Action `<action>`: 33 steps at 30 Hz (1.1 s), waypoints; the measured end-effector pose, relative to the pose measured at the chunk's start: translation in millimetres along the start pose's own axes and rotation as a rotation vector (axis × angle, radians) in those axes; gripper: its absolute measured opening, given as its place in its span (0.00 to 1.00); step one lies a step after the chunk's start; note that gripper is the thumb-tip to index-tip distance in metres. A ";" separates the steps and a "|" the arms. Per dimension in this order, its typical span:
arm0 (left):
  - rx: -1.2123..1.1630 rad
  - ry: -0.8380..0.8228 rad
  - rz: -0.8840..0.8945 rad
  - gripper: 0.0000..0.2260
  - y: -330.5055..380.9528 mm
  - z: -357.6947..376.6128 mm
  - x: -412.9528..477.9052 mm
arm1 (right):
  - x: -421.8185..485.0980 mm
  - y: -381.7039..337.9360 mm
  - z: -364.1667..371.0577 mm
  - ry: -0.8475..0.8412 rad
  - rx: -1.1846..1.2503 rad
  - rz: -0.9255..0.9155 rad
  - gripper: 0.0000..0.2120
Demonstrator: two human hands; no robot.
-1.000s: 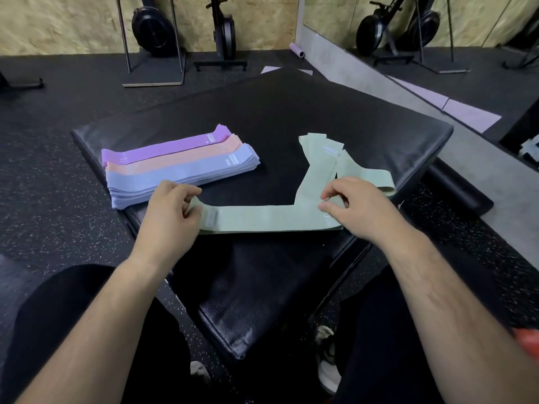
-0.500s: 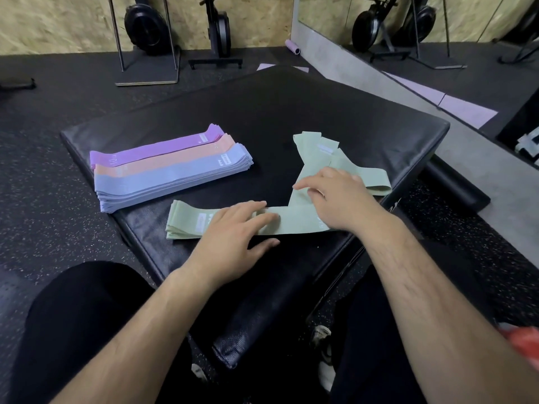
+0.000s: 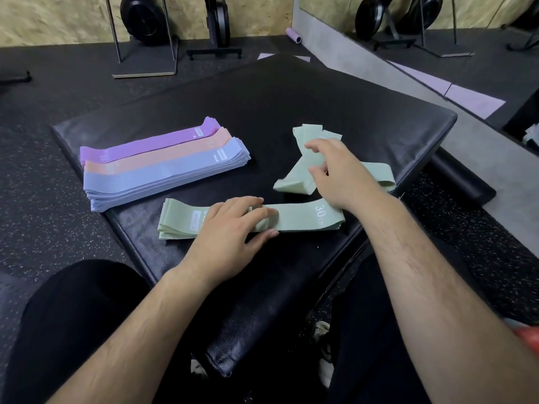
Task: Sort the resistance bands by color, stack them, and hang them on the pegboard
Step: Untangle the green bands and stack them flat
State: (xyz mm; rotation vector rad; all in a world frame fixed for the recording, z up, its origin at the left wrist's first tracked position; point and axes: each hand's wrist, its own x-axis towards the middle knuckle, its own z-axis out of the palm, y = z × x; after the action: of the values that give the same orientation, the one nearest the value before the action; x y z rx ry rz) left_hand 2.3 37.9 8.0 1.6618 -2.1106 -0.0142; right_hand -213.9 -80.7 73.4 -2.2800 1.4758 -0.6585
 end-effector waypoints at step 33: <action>-0.032 0.101 0.031 0.16 23.5 -2.9 23.1 | -36.7 -5.2 14.8 -0.027 -0.240 -0.146 0.12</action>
State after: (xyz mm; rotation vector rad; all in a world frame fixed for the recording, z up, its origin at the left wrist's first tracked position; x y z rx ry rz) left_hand -22.2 23.7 25.0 1.5773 -2.0502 0.0454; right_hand -214.7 -44.4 56.7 -2.5866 1.4552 -0.5116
